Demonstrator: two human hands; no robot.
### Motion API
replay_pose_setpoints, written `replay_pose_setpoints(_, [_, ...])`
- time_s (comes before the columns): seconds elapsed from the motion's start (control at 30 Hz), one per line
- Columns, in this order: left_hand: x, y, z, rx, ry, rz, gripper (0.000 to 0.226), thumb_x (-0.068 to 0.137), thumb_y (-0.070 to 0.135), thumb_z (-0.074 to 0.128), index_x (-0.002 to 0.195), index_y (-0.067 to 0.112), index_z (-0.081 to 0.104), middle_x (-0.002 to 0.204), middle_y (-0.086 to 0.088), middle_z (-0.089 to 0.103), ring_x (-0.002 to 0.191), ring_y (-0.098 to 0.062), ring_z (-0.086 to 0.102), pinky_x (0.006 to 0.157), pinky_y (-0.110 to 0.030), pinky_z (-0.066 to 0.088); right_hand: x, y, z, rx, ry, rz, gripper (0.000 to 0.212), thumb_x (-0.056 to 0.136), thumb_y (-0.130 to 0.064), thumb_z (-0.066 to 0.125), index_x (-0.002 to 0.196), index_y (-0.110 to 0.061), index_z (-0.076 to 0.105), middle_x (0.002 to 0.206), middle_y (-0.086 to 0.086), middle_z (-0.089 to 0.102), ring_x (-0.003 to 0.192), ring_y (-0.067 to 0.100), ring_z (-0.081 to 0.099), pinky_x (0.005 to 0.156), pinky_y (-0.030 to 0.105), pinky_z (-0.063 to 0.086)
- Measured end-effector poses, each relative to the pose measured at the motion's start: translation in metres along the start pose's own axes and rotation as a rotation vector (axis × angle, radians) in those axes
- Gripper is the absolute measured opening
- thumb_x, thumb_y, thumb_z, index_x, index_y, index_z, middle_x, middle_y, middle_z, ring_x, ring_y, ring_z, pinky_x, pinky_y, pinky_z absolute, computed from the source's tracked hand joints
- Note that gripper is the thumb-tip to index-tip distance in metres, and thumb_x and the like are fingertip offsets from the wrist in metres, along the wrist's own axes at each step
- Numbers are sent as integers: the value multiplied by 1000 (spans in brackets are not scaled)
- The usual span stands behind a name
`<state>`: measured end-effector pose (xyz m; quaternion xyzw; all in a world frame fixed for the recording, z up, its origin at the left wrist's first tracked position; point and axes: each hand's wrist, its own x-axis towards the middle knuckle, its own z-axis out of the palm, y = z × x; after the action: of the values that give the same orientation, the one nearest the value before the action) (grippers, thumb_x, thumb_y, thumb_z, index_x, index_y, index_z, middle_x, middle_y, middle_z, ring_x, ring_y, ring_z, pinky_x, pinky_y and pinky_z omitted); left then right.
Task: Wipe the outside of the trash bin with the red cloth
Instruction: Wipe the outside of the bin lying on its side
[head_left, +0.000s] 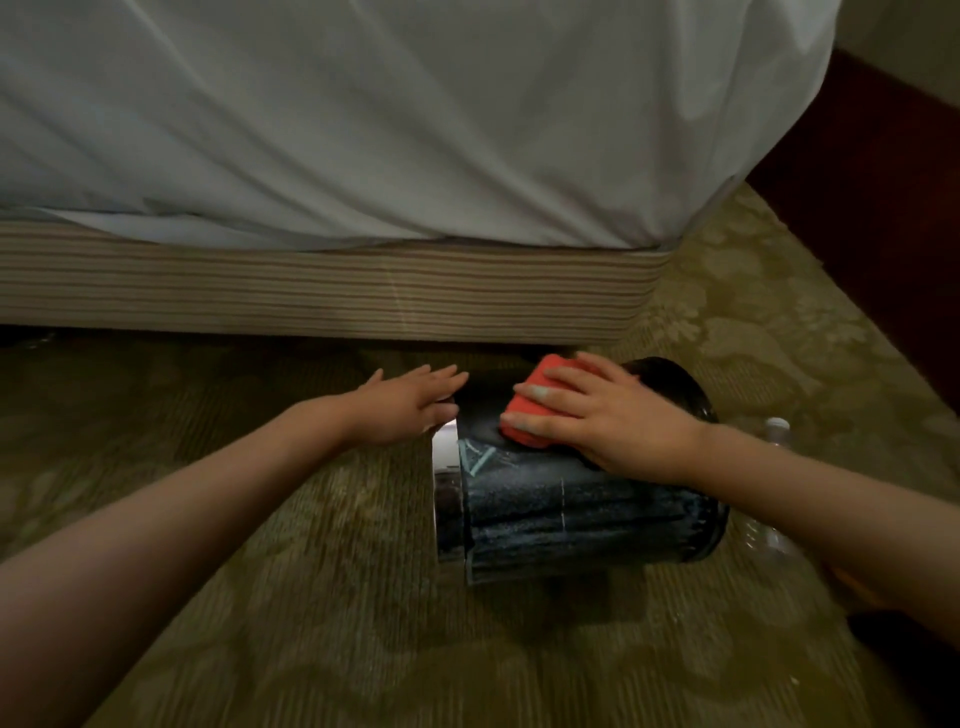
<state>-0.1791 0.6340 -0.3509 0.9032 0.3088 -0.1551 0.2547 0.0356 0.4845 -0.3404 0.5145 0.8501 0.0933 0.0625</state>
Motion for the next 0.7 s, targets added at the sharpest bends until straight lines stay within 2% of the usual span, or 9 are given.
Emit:
replay_pose_setpoints(0.17, [-5,5,-1,-14,-1,-14,52,99,40,28,148,33,9,157,12,1,145,-14,-2,112,-55,-5,28,-31,7,100,-18,35,67,88,-23,57,146,-34,27,150,8,32,139,34,23,113,54,13])
replay_pose_setpoints(0.23, [-8,4,-1,-10,-3,-17,52,99,40,29,148,34,10,156,13,2,145,-14,-2,111,-56,-6,2,-15,0,92,-8,18,66,82,-19,64,142,-31,38,144,12,42,135,36,33,110,57,22])
replay_pose_setpoints(0.3, [-9,5,-3,-30,-4,-8,52,99,40,29,147,34,11,156,13,2,144,-15,-3,112,-54,-7,-32,7,-4,63,22,27,70,69,-9,76,133,-24,52,132,15,54,123,39,49,99,60,37])
replay_pose_setpoints(0.4, [-8,6,-6,-34,-10,-4,51,100,38,29,148,32,11,157,11,3,145,-15,-3,113,-55,-7,-58,25,-8,-9,28,71,72,56,-4,85,123,-19,62,122,14,62,109,39,60,88,58,46])
replay_pose_setpoints(0.47, [-9,8,-6,-50,-13,-3,51,100,36,29,148,32,11,157,11,3,145,-15,-2,113,-56,-6,-41,16,-9,-13,90,62,67,58,-6,84,122,-18,63,120,15,63,106,40,61,86,56,47])
replay_pose_setpoints(0.6, [-10,6,-5,-73,-12,-17,52,100,37,30,148,33,11,157,11,2,145,-15,-2,111,-55,-6,25,-25,0,94,140,-9,60,73,-12,75,129,-21,57,128,16,57,117,40,52,96,54,39])
replay_pose_setpoints(0.7, [-9,3,-4,-68,-4,-10,52,99,39,30,147,34,11,157,12,2,145,-15,-2,111,-55,-7,10,-13,0,112,116,13,65,67,-2,77,127,-18,58,127,18,57,119,41,51,97,56,37])
